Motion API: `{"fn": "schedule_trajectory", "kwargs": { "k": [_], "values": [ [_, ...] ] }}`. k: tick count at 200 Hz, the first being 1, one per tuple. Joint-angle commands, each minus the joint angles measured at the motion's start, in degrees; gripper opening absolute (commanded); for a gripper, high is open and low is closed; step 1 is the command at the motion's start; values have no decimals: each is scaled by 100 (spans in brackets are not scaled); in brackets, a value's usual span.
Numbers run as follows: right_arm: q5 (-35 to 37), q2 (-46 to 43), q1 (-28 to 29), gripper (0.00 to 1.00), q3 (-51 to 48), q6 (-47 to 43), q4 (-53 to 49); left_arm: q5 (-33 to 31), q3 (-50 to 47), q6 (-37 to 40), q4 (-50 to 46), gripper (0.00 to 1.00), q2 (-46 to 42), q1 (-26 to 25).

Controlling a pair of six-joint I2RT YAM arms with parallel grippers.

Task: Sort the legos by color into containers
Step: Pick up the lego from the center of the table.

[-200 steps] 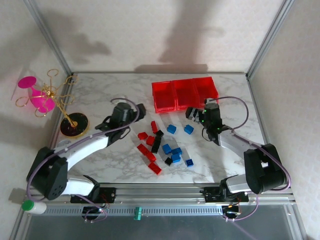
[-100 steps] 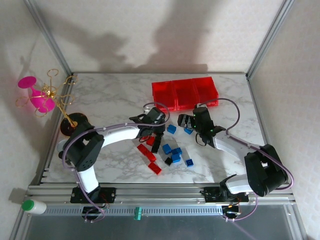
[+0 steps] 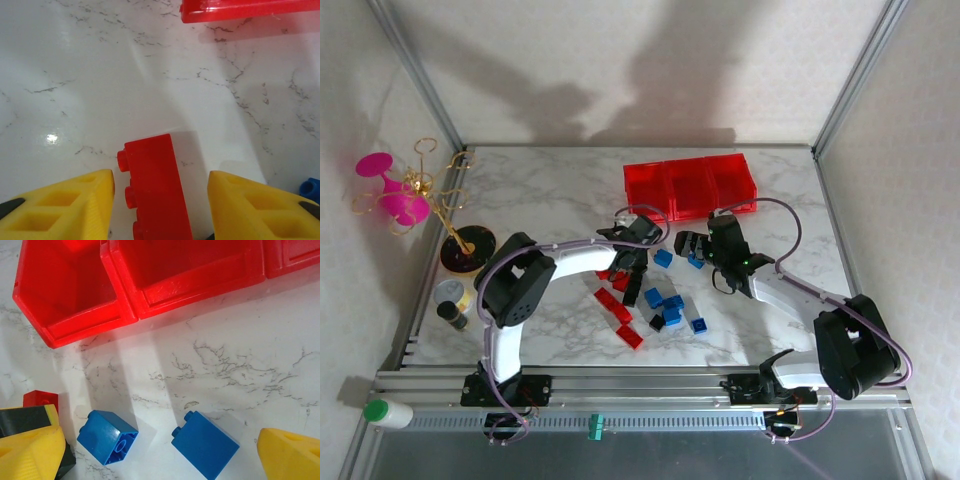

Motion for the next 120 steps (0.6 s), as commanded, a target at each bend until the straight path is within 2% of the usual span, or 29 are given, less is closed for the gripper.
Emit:
{"fn": "schedule_trajectory", "kwargs": {
  "k": [1, 68, 94, 120],
  "values": [
    [-139, -124, 41, 99, 93, 13, -90, -262, 173, -54, -175, 47, 115, -9],
    [-181, -170, 34, 99, 116, -46, -106, -215, 199, -47, -158, 20, 51, -9],
    [-305, -223, -2, 99, 159, -29, -114, -93, 195, -43, -194, 13, -158, -16],
    [-545, -299, -116, 99, 169, 35, -32, -94, 178, 8, -211, 12, -539, -19]
  ]
}}
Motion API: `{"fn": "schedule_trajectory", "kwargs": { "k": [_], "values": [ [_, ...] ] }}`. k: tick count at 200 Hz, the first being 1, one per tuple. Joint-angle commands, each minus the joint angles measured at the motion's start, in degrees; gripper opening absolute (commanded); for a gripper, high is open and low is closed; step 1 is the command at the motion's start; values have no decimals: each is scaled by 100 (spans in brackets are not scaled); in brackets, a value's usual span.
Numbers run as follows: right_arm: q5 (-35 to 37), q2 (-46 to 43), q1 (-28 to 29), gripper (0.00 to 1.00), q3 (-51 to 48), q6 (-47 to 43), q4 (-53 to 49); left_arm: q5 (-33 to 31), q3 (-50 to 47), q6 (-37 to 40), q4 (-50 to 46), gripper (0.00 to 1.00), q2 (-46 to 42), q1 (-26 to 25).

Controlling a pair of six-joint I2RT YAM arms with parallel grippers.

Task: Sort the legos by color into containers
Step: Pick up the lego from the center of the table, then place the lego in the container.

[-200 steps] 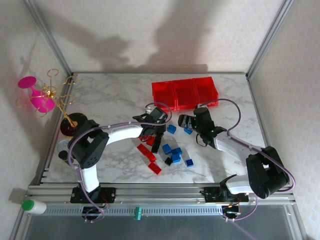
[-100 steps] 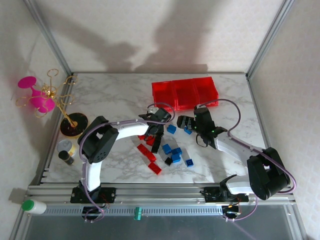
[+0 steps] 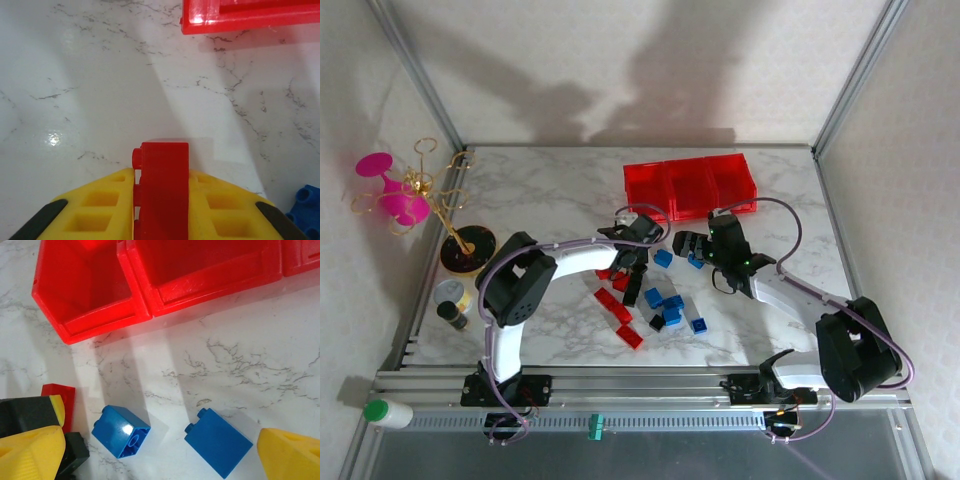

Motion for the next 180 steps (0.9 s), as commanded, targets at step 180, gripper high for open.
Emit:
{"fn": "schedule_trajectory", "kwargs": {
  "k": [180],
  "values": [
    [-150, -42, -585, 99, 338, 287, 331, -298, 3693, 941, 6, 19, 1803, 791]
  ]
}}
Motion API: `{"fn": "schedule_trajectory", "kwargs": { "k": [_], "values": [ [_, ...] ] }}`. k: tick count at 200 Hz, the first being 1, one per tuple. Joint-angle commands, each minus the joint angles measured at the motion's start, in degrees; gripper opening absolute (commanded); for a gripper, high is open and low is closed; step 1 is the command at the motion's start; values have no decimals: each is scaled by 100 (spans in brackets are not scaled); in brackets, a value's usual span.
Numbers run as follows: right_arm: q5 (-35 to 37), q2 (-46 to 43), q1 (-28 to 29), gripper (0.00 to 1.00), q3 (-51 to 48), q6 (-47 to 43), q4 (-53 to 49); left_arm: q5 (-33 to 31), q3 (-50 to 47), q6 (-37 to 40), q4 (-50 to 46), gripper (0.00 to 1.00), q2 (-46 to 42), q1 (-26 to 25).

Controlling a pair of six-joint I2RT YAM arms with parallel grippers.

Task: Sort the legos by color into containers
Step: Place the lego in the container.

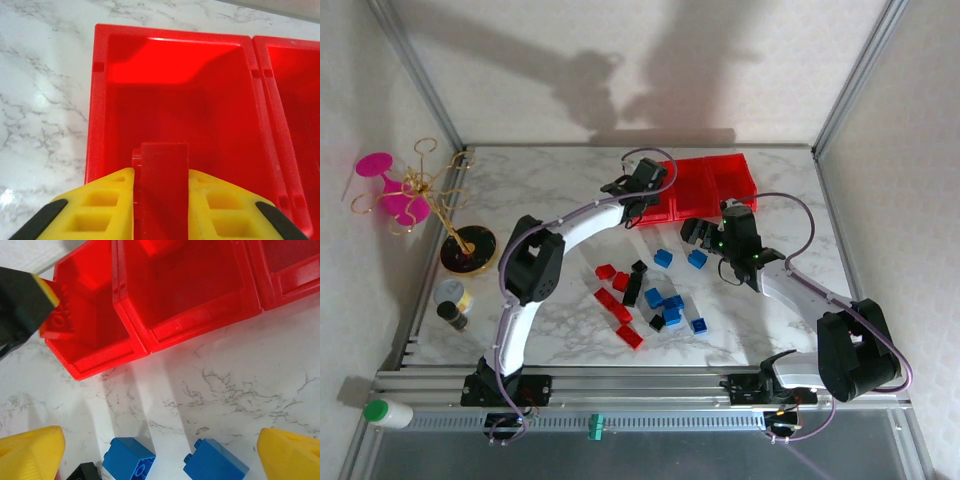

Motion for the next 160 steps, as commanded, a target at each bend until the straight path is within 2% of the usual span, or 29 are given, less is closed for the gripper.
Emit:
{"fn": "schedule_trajectory", "kwargs": {
  "k": [1, 72, 111, 160],
  "values": [
    [189, -58, -30, 99, 168, 28, 100, -171, 421, 218, -121, 19, 203, 4],
    [190, 68, -30, 99, 172, 18, 190, -331, 745, 323, -502, 23, 743, 69],
    [173, 121, -30, 99, 181, 21, 222, -556, 712, 385, -691, 25, 736, 171],
    [114, 194, -27, 99, 198, 49, 267, -587, 576, 540, -762, 40, 490, 303]
  ]
}}
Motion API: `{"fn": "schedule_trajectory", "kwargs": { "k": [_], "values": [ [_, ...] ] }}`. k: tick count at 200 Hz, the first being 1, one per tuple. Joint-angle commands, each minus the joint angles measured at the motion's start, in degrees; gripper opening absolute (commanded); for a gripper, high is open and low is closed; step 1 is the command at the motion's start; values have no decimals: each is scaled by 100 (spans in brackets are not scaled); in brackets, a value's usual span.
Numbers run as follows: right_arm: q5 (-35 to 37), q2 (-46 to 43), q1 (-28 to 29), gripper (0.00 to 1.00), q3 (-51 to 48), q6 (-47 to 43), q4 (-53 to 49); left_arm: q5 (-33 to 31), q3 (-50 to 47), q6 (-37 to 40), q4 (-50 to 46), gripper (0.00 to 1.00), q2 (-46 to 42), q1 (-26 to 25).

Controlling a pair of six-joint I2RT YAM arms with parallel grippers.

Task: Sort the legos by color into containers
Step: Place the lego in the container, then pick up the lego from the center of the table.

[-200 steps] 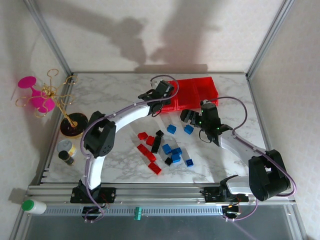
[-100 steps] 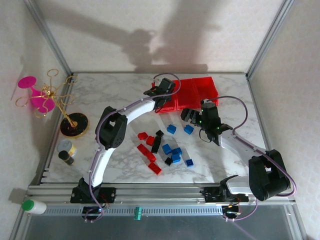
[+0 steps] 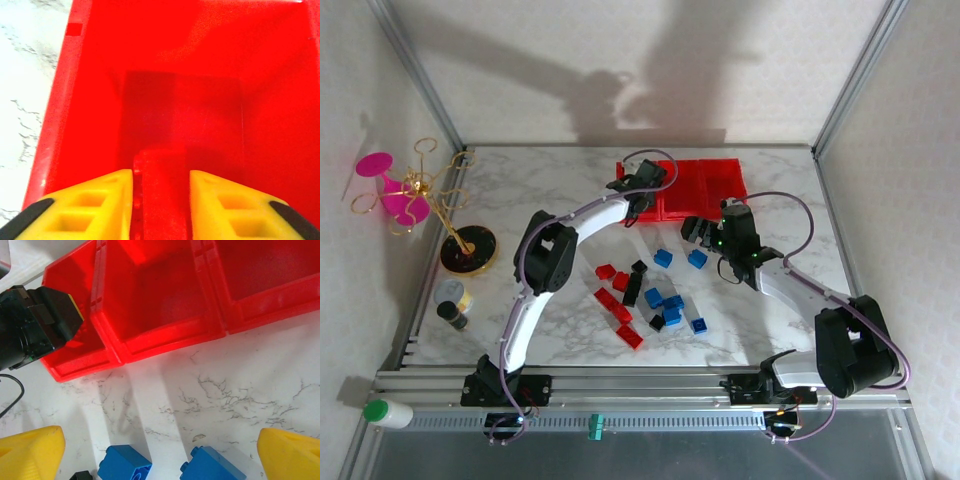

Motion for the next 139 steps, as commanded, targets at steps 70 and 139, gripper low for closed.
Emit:
{"fn": "schedule_trajectory", "kwargs": {
  "k": [70, 139],
  "values": [
    [-378, 82, -2, 99, 253, -280, 200, 890, -529, 68, 218, 40, -1029, 65],
    [-801, -58, 314, 99, 306, -534, -241, 1346, -2873, -339, 880, 41, -3013, 19]
  ]
}}
